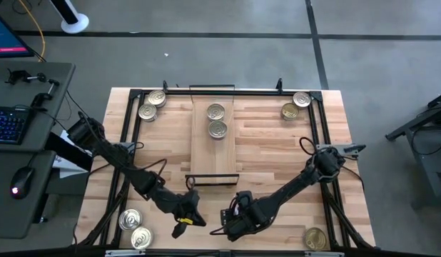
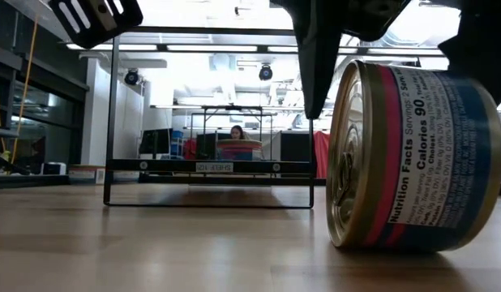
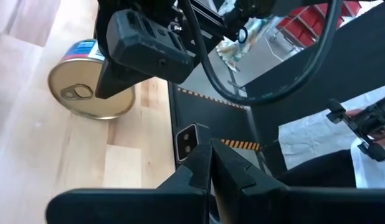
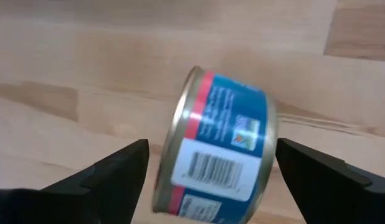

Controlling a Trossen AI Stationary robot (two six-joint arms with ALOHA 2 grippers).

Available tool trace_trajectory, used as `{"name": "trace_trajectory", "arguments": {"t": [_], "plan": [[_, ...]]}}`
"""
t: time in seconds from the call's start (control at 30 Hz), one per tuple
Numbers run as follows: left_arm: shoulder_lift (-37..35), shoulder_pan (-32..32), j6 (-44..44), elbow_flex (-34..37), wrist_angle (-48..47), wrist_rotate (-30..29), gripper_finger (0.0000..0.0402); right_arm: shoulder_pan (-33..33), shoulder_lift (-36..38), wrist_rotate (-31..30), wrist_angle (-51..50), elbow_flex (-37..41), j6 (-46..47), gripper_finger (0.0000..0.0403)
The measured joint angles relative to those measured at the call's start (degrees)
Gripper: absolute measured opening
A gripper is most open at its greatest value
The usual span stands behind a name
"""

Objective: Stack canned seafood by type on shelf
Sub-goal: Stack the blue pink tuna can on top of the other blue pink tuna can on the shelf

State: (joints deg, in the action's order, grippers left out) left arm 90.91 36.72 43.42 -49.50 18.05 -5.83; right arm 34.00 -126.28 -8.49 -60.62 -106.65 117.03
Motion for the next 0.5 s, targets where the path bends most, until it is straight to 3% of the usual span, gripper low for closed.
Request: {"name": "trace_trajectory", "arguments": {"t": [0.23, 0.5], "plan": [[0.0, 0.0, 0.0, 0.0, 0.0, -0.9, 0.0, 0.0, 0.0, 0.0, -0.8, 0.0, 0.0, 0.0289], [0.0, 0.0, -0.1, 0.0, 0.0, -0.9, 0.0, 0.0, 0.0, -0.4, -1.0, 0.0, -2.7, 0.017]]}}
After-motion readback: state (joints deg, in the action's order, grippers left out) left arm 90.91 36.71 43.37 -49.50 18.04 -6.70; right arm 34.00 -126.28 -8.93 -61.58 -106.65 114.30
